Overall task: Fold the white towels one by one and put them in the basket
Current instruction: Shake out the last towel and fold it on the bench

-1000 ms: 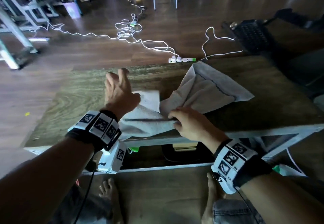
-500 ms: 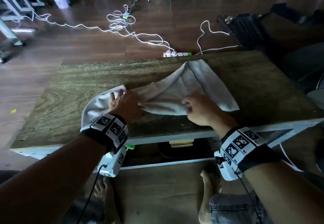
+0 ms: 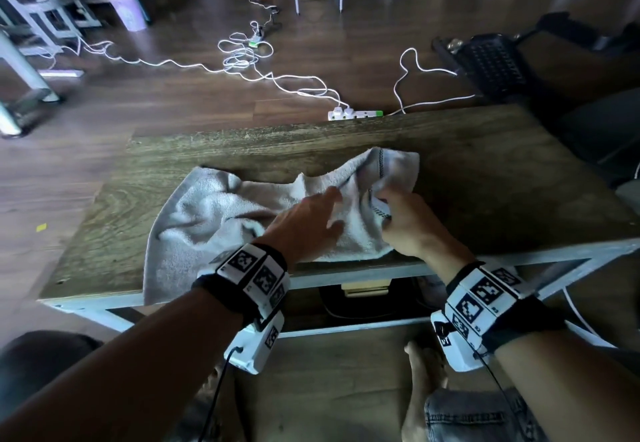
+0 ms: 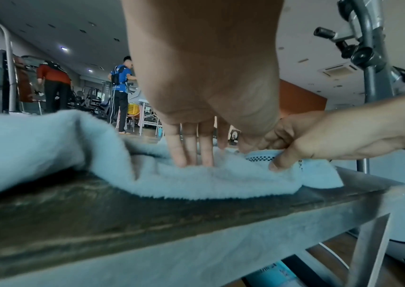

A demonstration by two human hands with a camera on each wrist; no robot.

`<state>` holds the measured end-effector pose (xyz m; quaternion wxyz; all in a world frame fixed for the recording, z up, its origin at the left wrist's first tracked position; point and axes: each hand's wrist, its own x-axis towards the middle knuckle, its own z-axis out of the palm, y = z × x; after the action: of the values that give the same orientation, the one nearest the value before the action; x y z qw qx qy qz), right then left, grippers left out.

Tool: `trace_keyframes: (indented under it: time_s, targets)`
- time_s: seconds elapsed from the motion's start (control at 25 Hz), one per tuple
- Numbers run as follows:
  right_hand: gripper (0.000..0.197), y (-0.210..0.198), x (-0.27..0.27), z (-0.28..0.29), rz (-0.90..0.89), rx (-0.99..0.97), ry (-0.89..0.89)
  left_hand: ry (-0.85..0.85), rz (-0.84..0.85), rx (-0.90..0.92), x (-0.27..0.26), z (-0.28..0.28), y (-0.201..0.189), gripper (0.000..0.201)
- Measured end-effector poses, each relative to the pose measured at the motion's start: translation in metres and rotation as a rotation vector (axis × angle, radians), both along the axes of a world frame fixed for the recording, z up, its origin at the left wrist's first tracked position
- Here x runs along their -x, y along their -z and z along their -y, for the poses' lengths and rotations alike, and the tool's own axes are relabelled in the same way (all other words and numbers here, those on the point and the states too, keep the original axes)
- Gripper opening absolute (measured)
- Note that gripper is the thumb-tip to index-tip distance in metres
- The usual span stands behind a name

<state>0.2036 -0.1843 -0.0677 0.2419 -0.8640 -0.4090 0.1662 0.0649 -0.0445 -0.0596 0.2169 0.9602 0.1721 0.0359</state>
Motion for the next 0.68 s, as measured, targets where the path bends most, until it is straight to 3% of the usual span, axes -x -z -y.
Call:
trace_keyframes:
  time_s: [0.12, 0.24, 0.4, 0.52, 0.68]
  targets:
    - [0.033, -0.015, 0.013, -0.006, 0.114, -0.399, -0.292, 0.045, 0.183, 0.033, -0.017, -0.006, -0.014, 0.062]
    - [0.031, -0.019, 0.017, -0.009, 0.252, -0.545, -0.389, 0.179, 0.127, 0.005, -0.032, -0.014, -0.028, 0.059]
    - [0.022, -0.025, 0.015, -0.003, 0.27, -0.51, -0.299, 0.227, 0.076, -0.02, -0.031, -0.029, -0.037, 0.028]
    - [0.03, -0.029, 0.008, 0.0, 0.172, -0.327, -0.139, 0.174, 0.137, -0.068, -0.022, -0.032, -0.027, 0.01]
    - [0.036, -0.041, 0.006, 0.003, -0.109, -0.169, -0.103, 0.149, 0.294, -0.171, -0.014, -0.034, -0.016, 0.016]
